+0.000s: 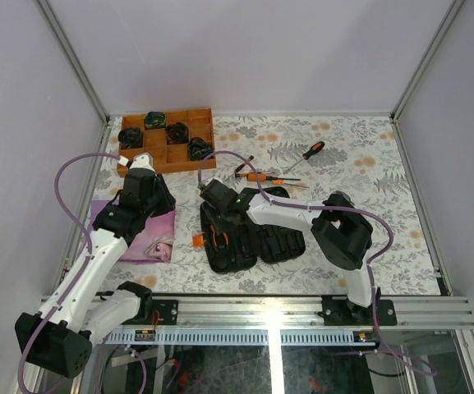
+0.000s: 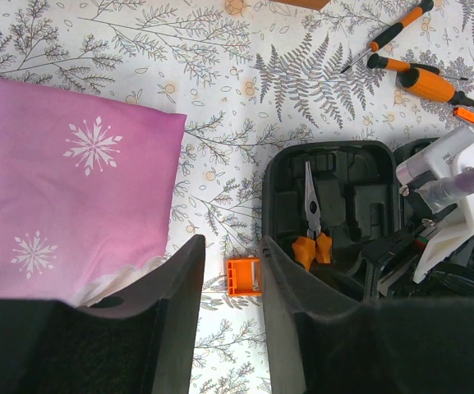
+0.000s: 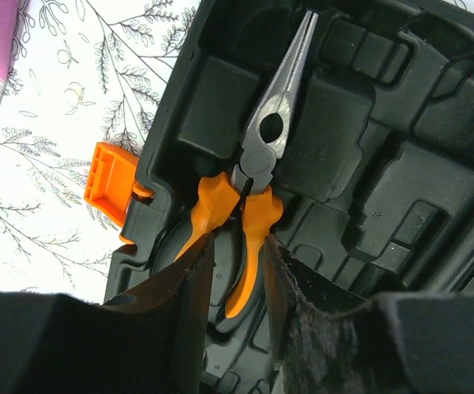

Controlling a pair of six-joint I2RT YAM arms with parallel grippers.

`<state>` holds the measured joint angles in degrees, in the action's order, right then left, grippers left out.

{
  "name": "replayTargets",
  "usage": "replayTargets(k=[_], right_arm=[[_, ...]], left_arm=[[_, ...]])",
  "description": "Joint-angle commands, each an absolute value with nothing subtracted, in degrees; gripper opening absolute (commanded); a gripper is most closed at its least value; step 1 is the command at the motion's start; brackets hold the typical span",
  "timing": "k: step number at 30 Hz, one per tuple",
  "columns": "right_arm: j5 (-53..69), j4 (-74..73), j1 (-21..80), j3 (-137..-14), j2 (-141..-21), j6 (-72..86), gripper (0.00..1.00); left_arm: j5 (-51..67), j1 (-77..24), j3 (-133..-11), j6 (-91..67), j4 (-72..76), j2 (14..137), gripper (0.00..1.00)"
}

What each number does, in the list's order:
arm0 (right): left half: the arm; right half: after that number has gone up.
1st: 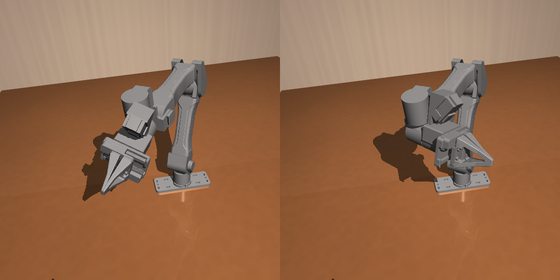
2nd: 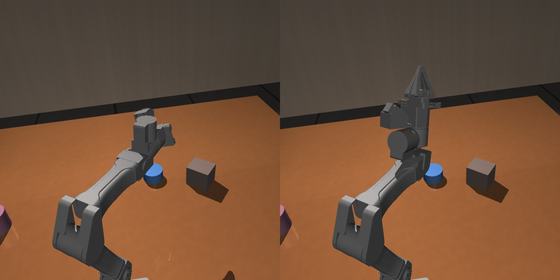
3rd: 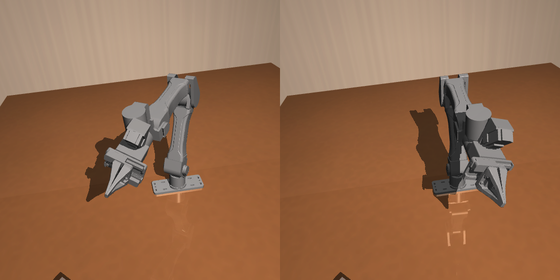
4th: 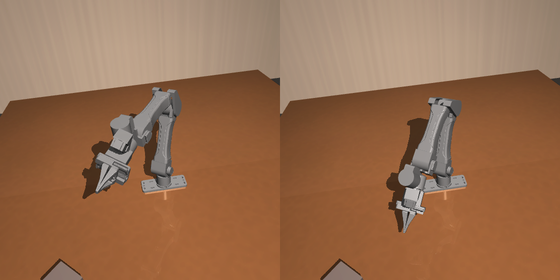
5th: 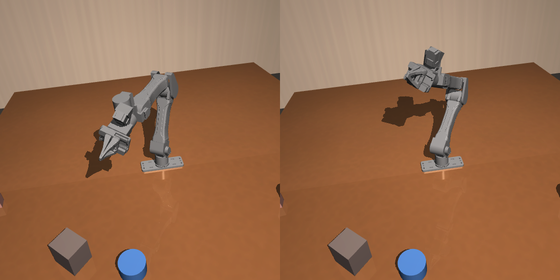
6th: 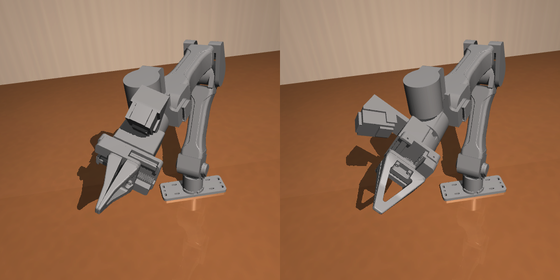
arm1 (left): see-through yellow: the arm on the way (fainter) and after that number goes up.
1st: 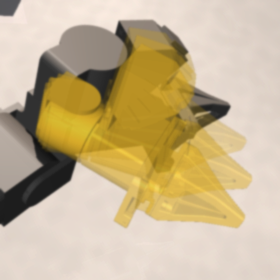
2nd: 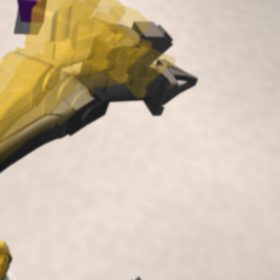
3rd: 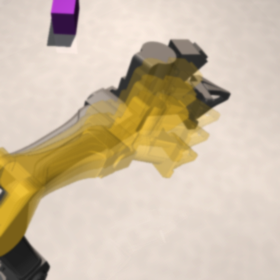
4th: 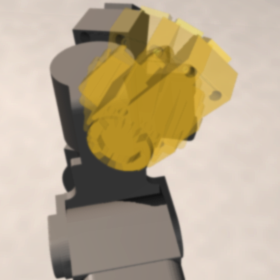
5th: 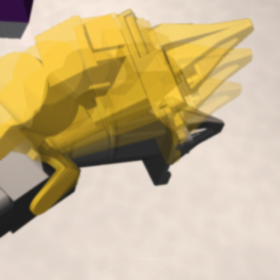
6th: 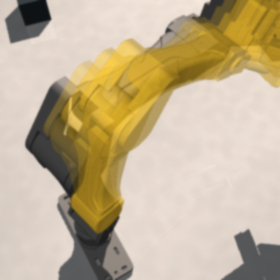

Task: Sort the tools into containers
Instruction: Adjust the pliers in the storage box.

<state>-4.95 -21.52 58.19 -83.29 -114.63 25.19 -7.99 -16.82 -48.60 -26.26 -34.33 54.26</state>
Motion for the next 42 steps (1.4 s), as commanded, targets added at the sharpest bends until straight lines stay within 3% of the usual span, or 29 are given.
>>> replayTargets(k=[1, 9, 31, 42], right_arm=[[-5.7, -21.8, 58.5, -85.3, -113.9, 24.1, 0.37], [-4.1, -15.4, 58.5, -83.6, -111.7, 24.0, 0.36], [-4.4, -22.9, 58.5, -89.3, -119.4, 23.5, 0.31], [-5.5, -30.2, 58.5, -91.3, -123.0, 24.2, 0.19]], left_arm=[[-8.9, -16.5, -48.1, -25.5, -34.5, 53.7, 0.31], [-9.7, -16.3, -48.4, -26.2, -35.0, 54.6, 0.27], [-8.4, -14.7, -48.4, -25.8, -34.8, 55.4, 0.26], [-7.7, -13.9, -48.3, -25.5, -34.6, 55.4, 0.26]])
